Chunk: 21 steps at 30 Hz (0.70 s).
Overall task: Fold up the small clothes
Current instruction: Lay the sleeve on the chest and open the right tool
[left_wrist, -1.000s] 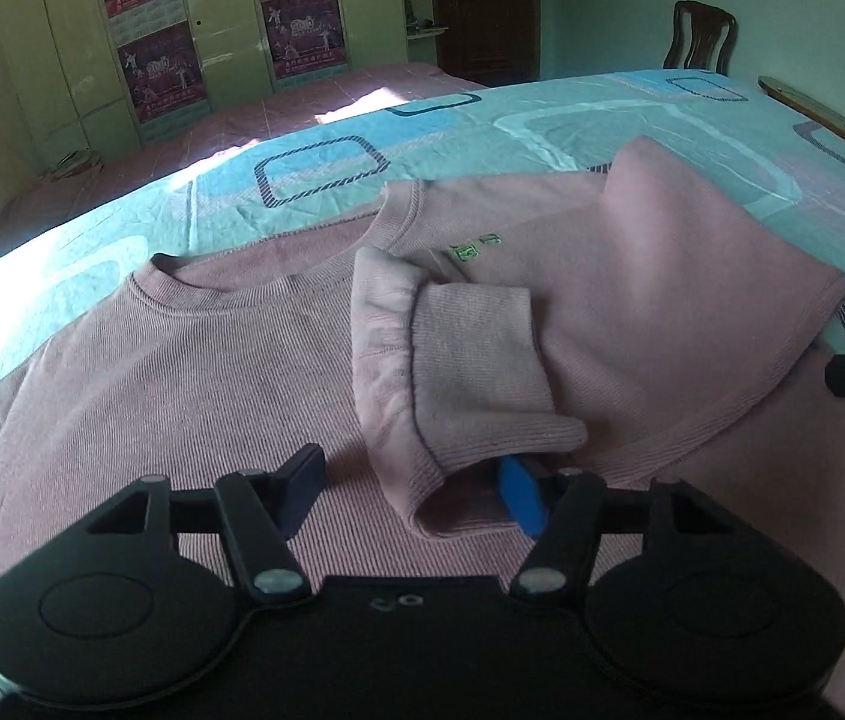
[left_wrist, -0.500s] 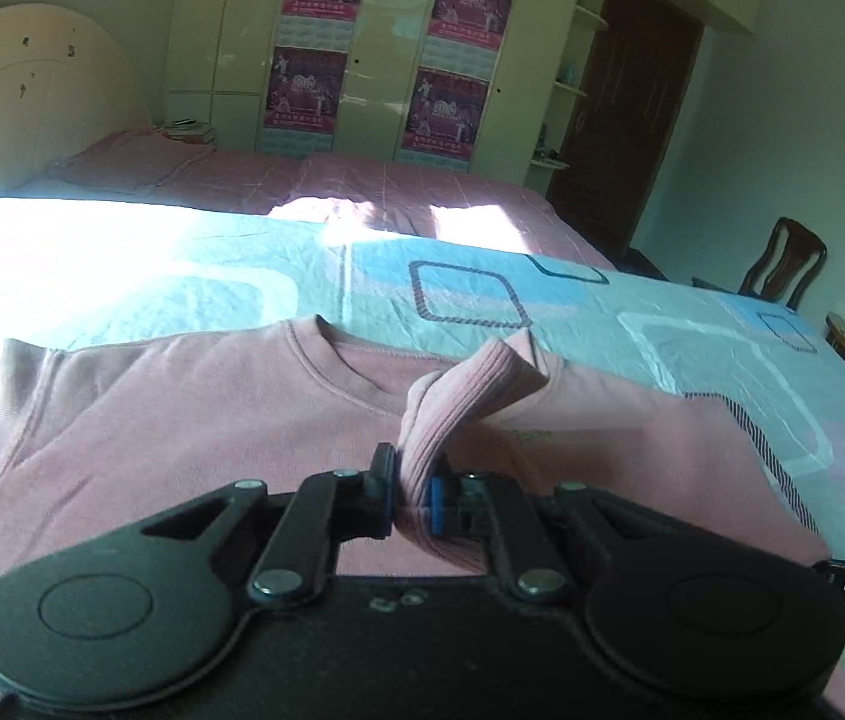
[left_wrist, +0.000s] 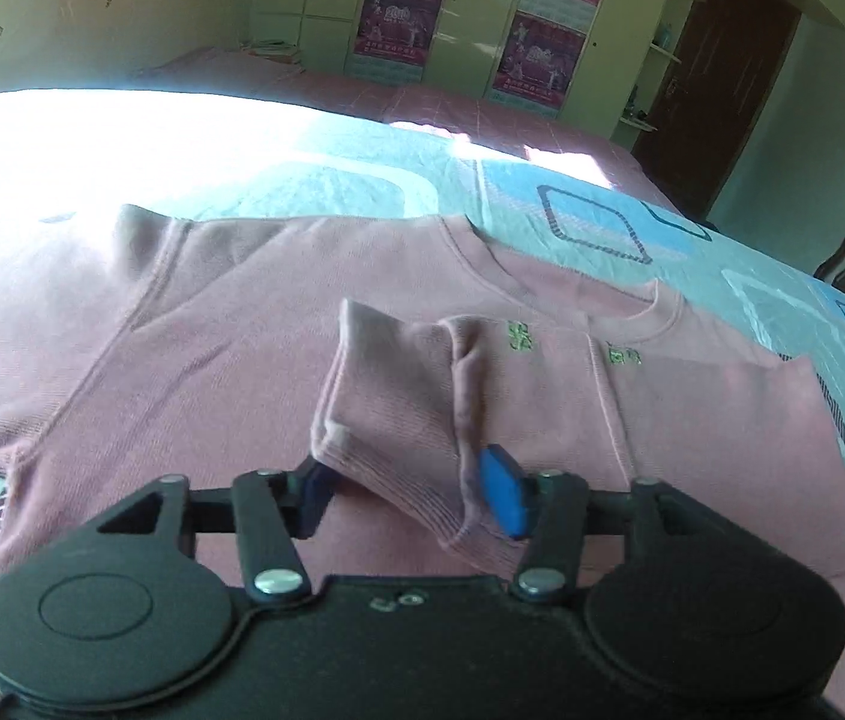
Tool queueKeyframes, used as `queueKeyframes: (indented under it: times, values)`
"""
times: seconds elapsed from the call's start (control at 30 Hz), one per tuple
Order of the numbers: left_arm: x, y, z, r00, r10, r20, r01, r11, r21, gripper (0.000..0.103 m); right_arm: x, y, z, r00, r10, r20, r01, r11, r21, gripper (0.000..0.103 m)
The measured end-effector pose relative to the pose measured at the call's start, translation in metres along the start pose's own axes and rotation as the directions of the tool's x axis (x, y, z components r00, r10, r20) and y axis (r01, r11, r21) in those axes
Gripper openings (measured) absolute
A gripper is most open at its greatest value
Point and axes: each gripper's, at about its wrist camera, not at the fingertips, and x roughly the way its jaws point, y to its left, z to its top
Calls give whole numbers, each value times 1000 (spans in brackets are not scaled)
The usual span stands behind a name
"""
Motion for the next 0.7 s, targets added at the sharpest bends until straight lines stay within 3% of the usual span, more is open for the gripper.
queueKeyframes:
  times: [0.1, 0.17, 0.23, 0.27, 0.43, 0.6, 0.7]
  values:
    - [-21, 12, 1, 995, 42, 85, -43, 999, 10, 67, -19, -6, 0, 999, 20, 29, -20, 1000, 10, 14]
    - [-23, 10, 7, 995, 25, 99, -29, 999, 38, 67, -20, -8, 7, 999, 32, 43, -33, 999, 19, 23]
    - [-17, 1, 12, 996, 9, 90, -15, 997, 71, 67, -13, -10, 19, 998, 39, 58, -41, 999, 36, 54]
    - [-13, -5, 14, 996, -7, 89, -1, 996, 84, 67, -10, -9, 26, 997, 40, 71, -43, 998, 38, 54]
    - [16, -27, 15, 998, -33, 55, 24, 987, 157, 64, 34, 0, 68, 997, 70, 44, -72, 996, 49, 54]
    - [40, -26, 10, 1000, 4, 17, -7, 984, 176, 64, 80, 5, 102, 996, 82, 30, -84, 993, 88, 53]
    - [45, -22, 8, 1000, 19, 13, -21, 984, 176, 64, 100, 7, 117, 996, 81, 29, -83, 992, 98, 23]
